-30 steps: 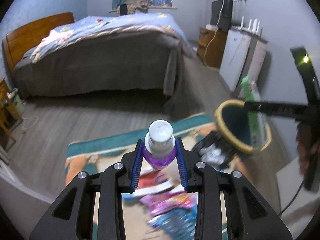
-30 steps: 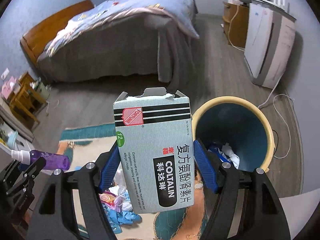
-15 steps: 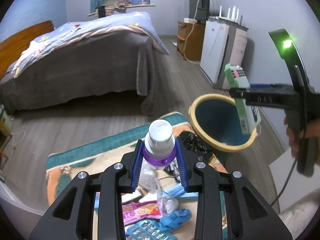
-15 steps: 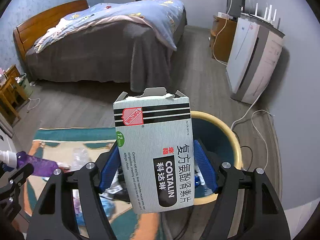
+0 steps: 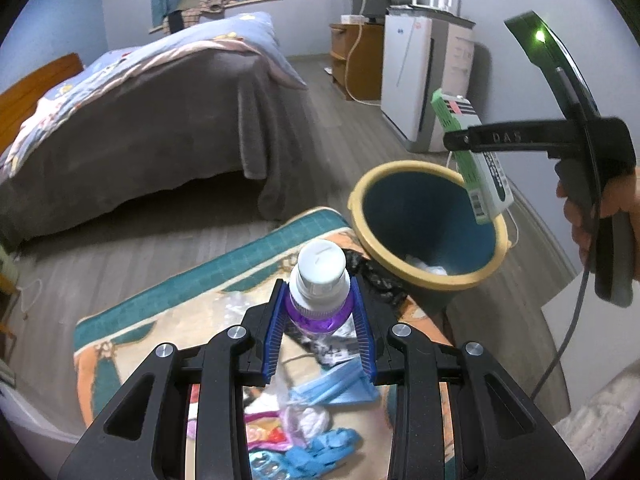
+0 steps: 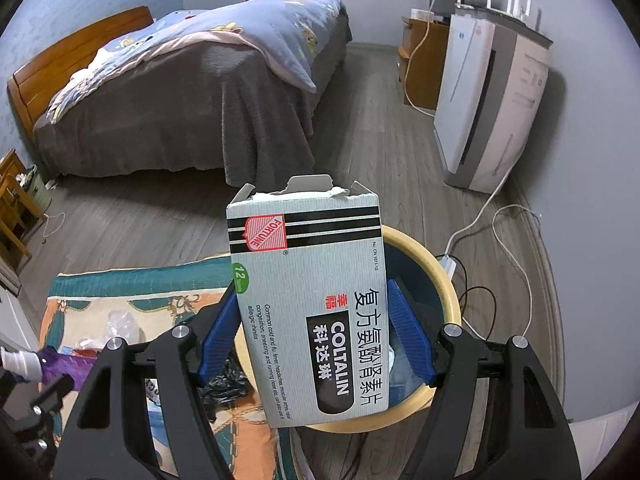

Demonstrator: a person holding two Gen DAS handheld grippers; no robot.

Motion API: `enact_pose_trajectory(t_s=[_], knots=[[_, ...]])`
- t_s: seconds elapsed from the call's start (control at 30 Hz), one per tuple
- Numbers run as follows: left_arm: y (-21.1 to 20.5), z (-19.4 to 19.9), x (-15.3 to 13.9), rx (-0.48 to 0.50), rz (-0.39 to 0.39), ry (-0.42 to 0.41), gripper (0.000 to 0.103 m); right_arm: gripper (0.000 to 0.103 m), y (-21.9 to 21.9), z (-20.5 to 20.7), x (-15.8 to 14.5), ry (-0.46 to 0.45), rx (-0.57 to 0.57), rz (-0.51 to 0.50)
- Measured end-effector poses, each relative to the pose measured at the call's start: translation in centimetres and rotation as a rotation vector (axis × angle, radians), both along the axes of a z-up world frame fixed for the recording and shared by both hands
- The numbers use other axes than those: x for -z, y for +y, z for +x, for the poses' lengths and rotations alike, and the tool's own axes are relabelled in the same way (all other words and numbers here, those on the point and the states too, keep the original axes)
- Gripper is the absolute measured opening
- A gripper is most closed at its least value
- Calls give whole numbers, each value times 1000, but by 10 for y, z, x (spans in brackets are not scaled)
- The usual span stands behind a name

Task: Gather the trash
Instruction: 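Carry the box over the bin with the right tool while left tool lifts the purple bottle, then release the box into the bin with right tool while left tool drops the purple bottle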

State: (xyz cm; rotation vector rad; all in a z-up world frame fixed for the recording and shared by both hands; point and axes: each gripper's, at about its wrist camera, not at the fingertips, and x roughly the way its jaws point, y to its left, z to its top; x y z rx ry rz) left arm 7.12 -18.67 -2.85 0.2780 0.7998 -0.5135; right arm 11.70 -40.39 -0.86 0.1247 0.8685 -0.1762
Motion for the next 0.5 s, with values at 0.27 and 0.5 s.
enact_pose_trajectory(t_s=[0.27,0.5], knots=[[-28,11,5,26,-31,33,34,70,-27,5,14,29,33,22],[-65,38,2,50,-87,63,34,70,-55,4,34,67,92,89]])
